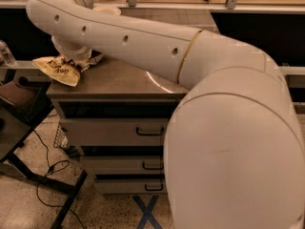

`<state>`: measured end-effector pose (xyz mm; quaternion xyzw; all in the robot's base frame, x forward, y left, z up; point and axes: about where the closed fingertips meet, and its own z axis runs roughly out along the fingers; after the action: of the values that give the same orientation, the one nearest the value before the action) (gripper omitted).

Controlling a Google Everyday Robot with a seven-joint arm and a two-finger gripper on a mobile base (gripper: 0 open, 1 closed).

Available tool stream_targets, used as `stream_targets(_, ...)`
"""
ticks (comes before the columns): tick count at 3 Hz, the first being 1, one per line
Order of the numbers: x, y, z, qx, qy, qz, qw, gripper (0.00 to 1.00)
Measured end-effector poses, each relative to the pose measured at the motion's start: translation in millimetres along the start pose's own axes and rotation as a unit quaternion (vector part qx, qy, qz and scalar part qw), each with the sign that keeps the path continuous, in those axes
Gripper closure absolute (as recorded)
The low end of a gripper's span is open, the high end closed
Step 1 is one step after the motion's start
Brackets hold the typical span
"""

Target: Pick brown chip bag

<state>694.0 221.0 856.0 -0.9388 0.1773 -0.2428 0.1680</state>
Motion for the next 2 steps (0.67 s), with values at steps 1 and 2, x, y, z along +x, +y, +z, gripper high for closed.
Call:
stream_targets(1,6.4,-7.9,-7.2,0.008,-0.003,-0.007,0.9999,1.0)
stream_targets(2,28.8,-23.0,-40.2,0.025,0.0,-0.018,0.9995,1.0)
